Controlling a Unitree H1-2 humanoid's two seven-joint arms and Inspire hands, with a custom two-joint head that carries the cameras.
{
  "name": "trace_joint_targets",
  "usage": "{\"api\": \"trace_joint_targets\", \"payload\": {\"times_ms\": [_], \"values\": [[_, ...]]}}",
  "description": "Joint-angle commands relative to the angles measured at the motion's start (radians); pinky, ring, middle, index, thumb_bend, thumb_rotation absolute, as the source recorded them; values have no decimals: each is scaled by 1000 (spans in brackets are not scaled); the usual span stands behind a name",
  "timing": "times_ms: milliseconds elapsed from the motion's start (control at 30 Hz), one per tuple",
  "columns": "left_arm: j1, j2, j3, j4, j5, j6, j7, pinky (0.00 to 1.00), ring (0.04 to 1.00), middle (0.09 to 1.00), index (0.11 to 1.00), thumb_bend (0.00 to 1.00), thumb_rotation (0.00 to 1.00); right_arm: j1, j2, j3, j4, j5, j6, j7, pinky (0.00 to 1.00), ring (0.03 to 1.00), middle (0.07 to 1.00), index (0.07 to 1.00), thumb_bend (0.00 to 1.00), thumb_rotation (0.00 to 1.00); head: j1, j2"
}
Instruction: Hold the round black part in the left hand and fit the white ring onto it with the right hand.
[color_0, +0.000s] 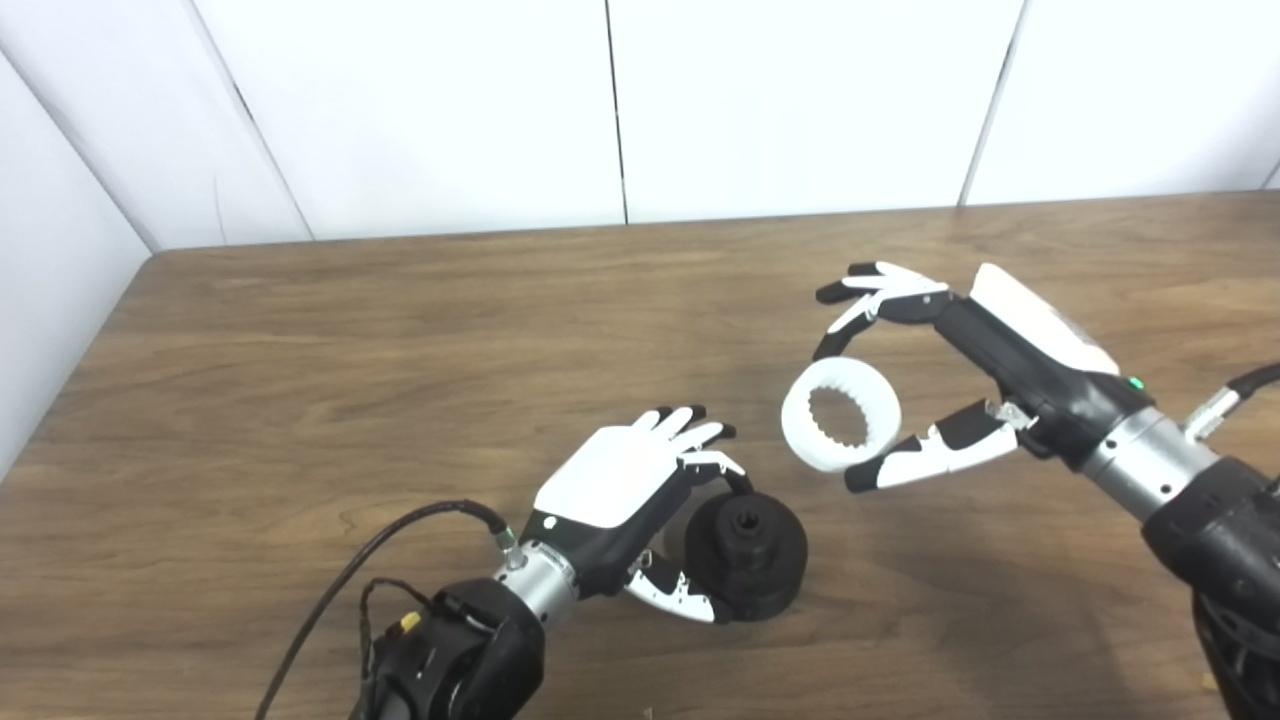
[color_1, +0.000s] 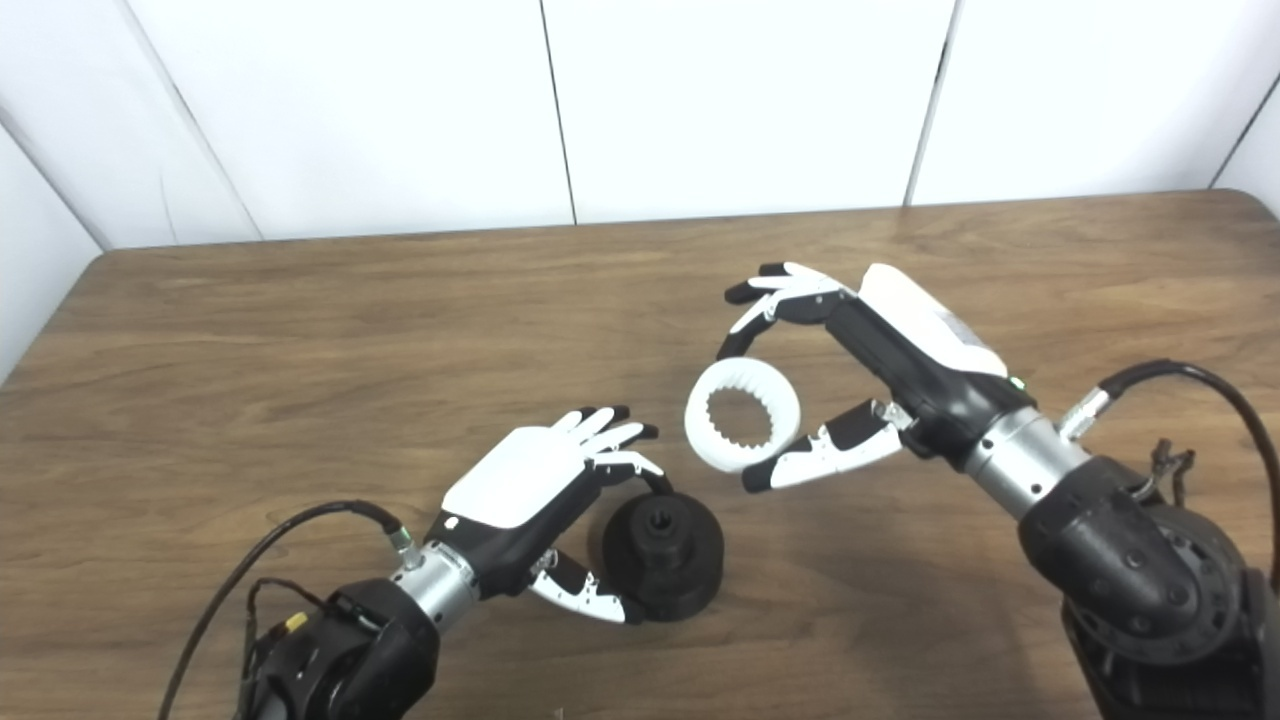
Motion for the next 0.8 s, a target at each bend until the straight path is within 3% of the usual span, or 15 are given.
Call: {"api": "trace_joint_targets", "payload": {"times_ms": [0, 600, 767], "values": [[-23, 3, 3, 6, 3, 3, -11, 1000, 1000, 953, 709, 895, 232, -12, -1, 3, -22, -5, -24, -9, 840, 932, 842, 490, 524, 154, 1, 1], [-23, 4, 4, -2, -1, -3, -17, 1000, 1000, 954, 713, 898, 235, 29, 36, 71, 62, -13, -102, -29, 834, 941, 849, 491, 523, 158, 7, 4], [-27, 2, 6, -6, 0, 5, -27, 1000, 1000, 958, 710, 897, 231, 28, 45, 89, 74, -19, -94, -17, 837, 951, 855, 491, 523, 160, 7, 4]]}}
